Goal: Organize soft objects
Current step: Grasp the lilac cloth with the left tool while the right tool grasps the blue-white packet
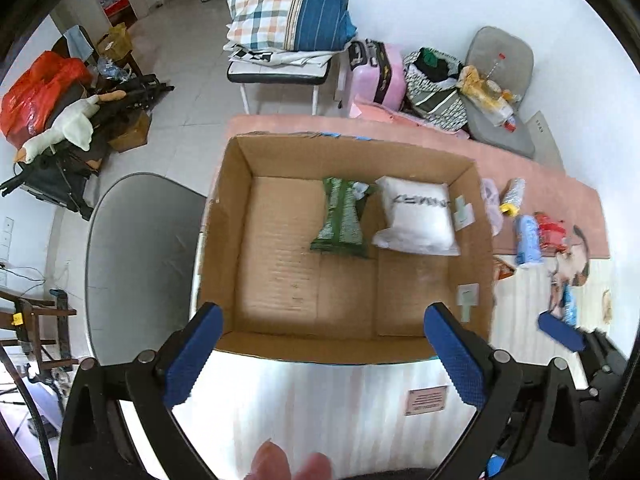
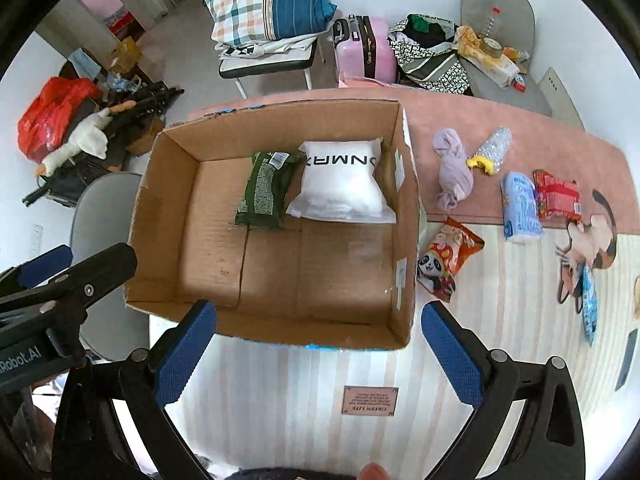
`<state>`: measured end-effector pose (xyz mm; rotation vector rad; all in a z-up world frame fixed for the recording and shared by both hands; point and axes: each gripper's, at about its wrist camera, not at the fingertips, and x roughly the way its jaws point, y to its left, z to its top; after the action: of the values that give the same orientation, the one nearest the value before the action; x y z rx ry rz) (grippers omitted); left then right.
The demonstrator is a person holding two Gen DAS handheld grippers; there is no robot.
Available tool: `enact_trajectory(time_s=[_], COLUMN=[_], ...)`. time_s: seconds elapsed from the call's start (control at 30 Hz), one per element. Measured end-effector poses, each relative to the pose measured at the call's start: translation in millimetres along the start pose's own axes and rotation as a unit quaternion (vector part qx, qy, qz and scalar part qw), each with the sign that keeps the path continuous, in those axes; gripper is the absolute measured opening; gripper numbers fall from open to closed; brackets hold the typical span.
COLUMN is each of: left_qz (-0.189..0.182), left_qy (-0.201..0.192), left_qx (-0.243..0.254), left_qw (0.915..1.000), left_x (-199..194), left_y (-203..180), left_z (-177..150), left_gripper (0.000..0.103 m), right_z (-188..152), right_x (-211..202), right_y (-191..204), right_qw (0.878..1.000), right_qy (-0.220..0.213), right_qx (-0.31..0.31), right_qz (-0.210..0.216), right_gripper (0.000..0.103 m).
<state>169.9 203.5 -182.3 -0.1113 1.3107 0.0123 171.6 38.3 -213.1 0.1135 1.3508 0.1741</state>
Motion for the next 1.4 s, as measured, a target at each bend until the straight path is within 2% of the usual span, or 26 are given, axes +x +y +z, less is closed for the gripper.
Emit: enact_trajectory(time_s=[0.13,0.23,0.4,0.5,0.57,0.7,0.73,0.9,1.13,1.3,1.37,1.4], left_qz=[-0.004,0.001,0.036,0.053,0.067,0.067,0.067,0.081,0.088,0.08,0.077,0.077], left_qy=[-0.017,-0.027,-0.036,-0.009,0.017,0.113,0.135,0.21,0.266,0.279,0.279,0.28], left_qx=[0.013,0.047,0.134,0.184,0.214,0.235,0.236,0.223,0.217,0.213,0.211,0.212], left_qw=[0.9998,0.9985,0.9897,0.9814,0.9745,0.9632,0.9601,0.9484,0.9351,0.9329,0.9337,0.933], left_x=[-11.7,-17.0,-0.3,30.1,60.7,137.8,159.4,233.5,289.7,309.4,312.4,314.5], left_y=[-31.1,-73.6,-165.8,-216.2,-250.9,-299.9,-309.4,-326.9,-326.1,-324.6,-324.7,-325.0], left_z=[6.2,15.8,46.6,70.6,89.6,123.8,130.2,138.6,132.5,125.7,125.9,122.7], left_gripper=[0.103,0.103,0.103,0.103,0.103,0.102,0.099,0.077,0.077,0.077,0.067,0.052], right_z=[0.5,5.9,17.2,30.3,43.2,70.0,75.2,93.8,99.6,101.1,100.5,101.5], right_x=[-14.6,-24.5,-27.4,-9.9,9.2,59.4,70.3,122.4,165.2,183.4,189.3,191.9], right_y=[-29.7,-71.8,-173.7,-231.5,-265.2,-318.5,-324.6,-342.5,-347.0,-349.8,-351.7,-352.2], right_qw=[1.0,0.999,0.995,0.99,0.987,0.979,0.978,0.975,0.973,0.972,0.971,0.971], right_qy=[-0.014,-0.018,-0.013,0.001,0.016,0.06,0.067,0.106,0.141,0.153,0.157,0.158], right_qx=[0.019,0.04,0.096,0.131,0.151,0.192,0.197,0.193,0.181,0.178,0.179,0.178], right_qz=[0.02,0.009,-0.03,-0.05,-0.049,-0.015,-0.011,-0.015,-0.014,-0.026,-0.026,-0.03], right_gripper=[0.103,0.103,0.103,0.103,0.103,0.102,0.1,0.094,0.093,0.092,0.089,0.087])
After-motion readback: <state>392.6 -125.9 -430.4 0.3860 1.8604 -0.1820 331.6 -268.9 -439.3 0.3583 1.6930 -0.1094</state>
